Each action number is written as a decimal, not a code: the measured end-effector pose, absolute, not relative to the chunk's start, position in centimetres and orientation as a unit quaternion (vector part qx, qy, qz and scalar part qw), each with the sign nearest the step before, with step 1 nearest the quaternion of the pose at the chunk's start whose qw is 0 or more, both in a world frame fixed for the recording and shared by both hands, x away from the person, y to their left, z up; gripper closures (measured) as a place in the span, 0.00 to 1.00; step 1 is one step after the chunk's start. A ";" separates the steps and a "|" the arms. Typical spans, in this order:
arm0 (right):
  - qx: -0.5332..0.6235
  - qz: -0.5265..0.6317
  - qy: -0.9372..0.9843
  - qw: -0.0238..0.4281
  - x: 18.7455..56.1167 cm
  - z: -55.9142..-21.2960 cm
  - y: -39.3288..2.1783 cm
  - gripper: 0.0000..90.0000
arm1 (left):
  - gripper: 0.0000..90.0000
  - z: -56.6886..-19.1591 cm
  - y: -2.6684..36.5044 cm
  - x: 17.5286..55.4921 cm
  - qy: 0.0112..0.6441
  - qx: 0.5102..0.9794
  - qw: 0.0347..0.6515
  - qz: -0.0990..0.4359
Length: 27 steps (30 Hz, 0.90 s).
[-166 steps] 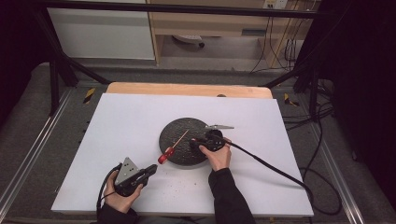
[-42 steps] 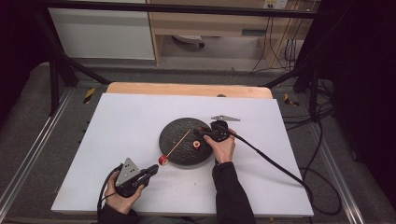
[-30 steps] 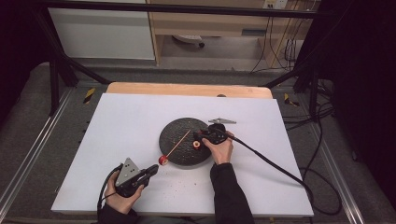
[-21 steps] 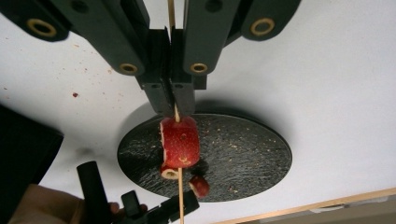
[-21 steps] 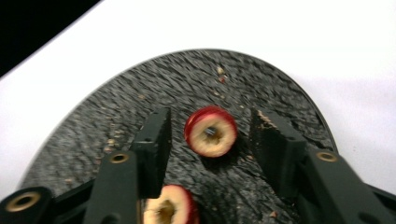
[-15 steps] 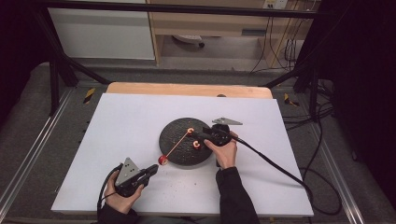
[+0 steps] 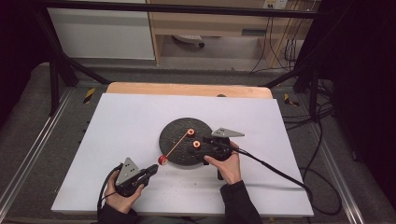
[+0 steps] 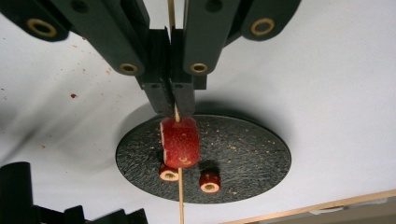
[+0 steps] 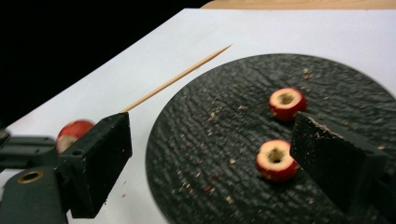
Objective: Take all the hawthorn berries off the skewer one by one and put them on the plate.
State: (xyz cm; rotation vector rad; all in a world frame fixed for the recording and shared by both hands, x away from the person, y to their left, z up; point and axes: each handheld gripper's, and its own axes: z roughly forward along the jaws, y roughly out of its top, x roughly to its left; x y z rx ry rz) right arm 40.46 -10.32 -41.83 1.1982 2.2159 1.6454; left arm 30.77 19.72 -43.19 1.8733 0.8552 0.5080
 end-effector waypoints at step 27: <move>0.375 0.550 0.746 0.011 38.2 -43.0 -5.1 0.16 | 0.98 -43.3 19.3 30.7 0.346 0.776 0.485 0.208</move>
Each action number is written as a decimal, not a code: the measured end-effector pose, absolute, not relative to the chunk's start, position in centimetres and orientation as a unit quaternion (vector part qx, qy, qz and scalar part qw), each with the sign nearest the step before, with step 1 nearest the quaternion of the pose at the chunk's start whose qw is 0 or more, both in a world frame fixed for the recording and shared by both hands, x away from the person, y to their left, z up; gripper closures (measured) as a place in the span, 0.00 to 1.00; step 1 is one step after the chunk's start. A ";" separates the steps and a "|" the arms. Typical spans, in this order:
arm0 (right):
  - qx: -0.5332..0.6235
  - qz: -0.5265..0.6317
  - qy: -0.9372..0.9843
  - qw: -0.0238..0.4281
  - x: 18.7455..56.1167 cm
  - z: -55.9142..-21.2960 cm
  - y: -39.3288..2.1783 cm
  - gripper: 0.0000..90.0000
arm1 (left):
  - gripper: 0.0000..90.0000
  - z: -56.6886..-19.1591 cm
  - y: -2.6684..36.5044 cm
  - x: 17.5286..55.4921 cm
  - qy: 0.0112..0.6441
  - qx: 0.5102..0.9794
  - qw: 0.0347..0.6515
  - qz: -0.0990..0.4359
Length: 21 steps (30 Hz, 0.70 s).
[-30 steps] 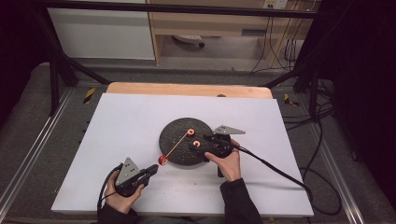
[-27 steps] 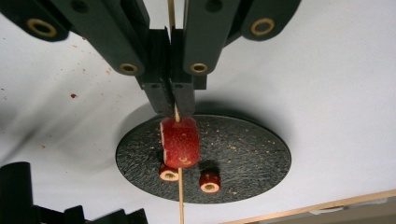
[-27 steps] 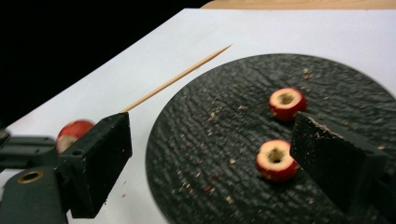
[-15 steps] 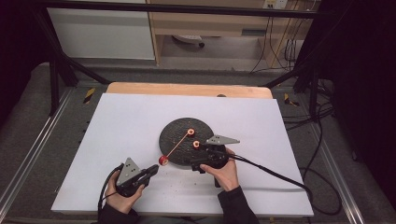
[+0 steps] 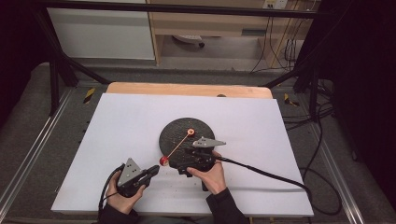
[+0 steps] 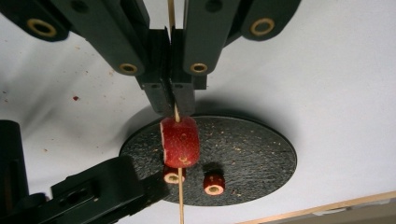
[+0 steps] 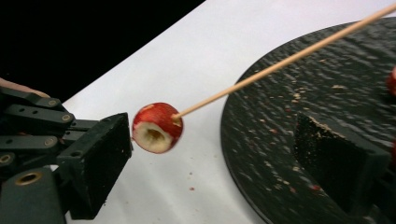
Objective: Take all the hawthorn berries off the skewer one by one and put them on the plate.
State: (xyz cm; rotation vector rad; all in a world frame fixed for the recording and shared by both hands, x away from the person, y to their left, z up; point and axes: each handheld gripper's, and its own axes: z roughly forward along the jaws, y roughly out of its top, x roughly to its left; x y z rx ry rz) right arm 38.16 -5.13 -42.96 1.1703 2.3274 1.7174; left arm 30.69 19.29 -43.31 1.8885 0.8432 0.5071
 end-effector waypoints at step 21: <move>0.403 0.554 0.724 -0.078 38.4 -43.5 -3.1 0.56 | 0.98 -43.3 18.9 30.5 0.340 0.778 0.485 0.210</move>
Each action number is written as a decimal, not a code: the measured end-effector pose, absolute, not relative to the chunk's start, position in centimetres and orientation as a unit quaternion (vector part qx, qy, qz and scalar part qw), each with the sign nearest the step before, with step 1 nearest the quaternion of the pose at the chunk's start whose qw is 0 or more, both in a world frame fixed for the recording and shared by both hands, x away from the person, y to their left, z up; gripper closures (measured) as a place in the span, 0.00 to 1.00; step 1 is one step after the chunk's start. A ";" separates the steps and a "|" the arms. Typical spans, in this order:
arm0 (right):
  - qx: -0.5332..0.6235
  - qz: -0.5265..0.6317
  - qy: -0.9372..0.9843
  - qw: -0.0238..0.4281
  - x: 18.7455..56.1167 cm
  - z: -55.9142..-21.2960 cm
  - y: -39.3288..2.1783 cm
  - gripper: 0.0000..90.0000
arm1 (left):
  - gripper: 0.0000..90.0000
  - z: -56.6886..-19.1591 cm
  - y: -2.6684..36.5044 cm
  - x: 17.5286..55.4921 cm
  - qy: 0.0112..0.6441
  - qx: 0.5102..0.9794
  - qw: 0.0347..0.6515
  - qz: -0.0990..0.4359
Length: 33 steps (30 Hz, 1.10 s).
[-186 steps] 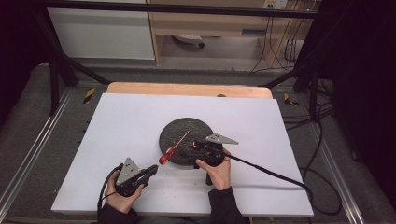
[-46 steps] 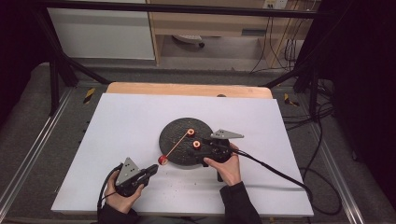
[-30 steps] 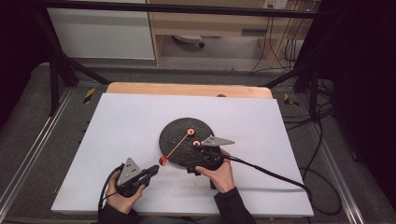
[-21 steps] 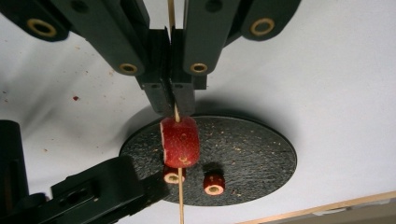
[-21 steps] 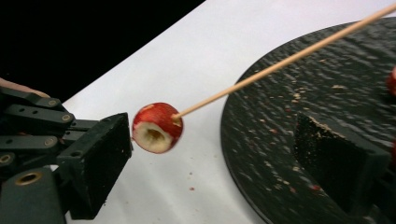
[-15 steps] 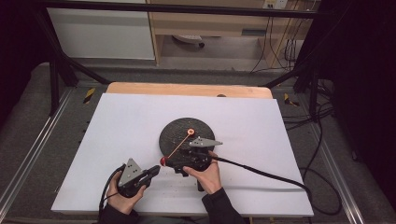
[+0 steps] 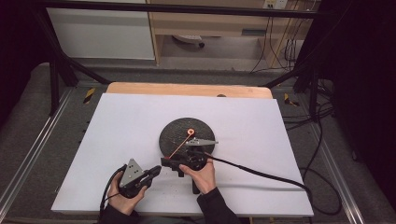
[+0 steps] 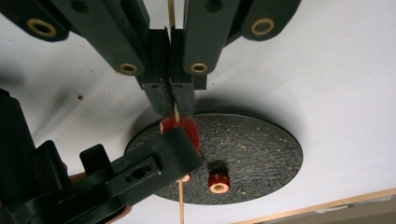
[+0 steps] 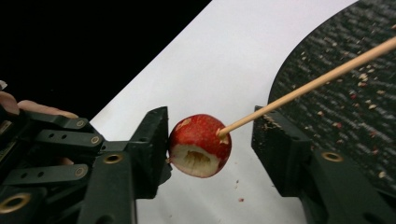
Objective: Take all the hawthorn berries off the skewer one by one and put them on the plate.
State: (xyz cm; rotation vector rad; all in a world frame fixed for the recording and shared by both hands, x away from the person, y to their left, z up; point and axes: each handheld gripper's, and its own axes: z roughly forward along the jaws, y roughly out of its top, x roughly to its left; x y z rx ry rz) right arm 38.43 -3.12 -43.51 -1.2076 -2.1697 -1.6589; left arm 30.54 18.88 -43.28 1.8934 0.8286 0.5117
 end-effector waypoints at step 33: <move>-0.399 -0.565 -0.720 0.057 39.9 -41.5 -4.3 0.67 | 0.98 -42.8 19.3 30.4 0.342 0.765 0.499 0.220</move>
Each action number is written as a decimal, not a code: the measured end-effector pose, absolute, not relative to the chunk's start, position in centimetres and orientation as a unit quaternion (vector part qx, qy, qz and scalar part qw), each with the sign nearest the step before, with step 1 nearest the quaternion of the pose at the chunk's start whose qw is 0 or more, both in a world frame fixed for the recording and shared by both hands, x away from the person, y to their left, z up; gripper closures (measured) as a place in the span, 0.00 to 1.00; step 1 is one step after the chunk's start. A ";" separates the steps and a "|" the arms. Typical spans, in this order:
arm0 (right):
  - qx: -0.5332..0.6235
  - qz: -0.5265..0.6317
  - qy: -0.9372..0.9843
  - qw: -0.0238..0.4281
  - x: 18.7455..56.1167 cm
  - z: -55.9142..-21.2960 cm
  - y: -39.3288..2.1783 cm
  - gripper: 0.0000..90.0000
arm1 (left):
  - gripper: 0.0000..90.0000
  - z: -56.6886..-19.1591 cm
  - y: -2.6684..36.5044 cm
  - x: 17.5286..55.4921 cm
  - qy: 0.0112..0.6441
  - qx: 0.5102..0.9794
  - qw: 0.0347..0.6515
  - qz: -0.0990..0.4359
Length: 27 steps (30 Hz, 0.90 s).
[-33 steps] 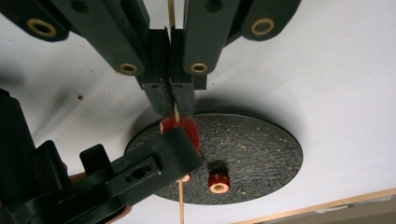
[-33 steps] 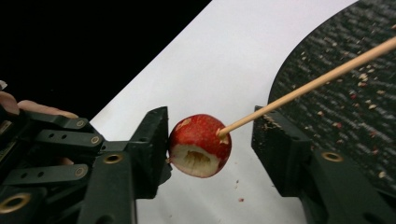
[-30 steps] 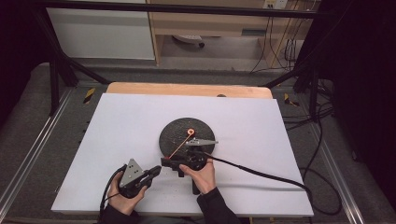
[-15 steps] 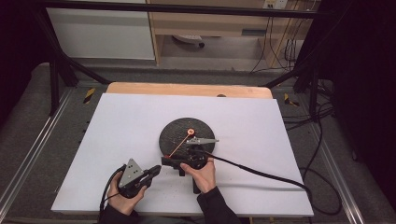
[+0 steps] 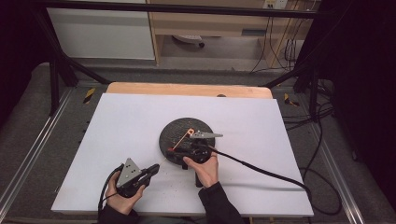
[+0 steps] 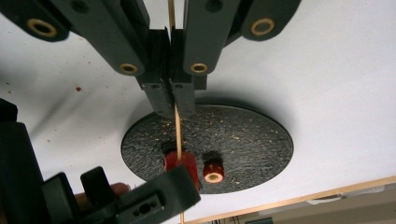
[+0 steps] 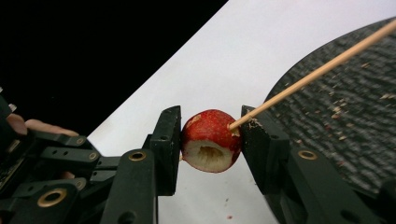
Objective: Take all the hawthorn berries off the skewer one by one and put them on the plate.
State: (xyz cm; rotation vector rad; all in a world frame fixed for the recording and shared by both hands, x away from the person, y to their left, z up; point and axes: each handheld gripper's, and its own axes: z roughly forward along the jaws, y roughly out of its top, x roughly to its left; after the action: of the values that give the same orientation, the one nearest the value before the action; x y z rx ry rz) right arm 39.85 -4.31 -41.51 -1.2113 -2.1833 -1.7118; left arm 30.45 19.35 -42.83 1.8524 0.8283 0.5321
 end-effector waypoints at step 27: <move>-0.450 -0.568 -0.688 -0.037 44.8 -37.7 -9.7 0.67 | 0.98 -42.8 19.5 30.4 0.343 0.766 0.499 0.218</move>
State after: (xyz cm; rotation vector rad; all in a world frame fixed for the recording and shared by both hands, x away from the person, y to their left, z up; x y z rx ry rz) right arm 44.85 -9.72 -37.73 -1.4487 -2.2133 -1.8284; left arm 30.42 19.50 -42.78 1.8529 0.8288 0.5283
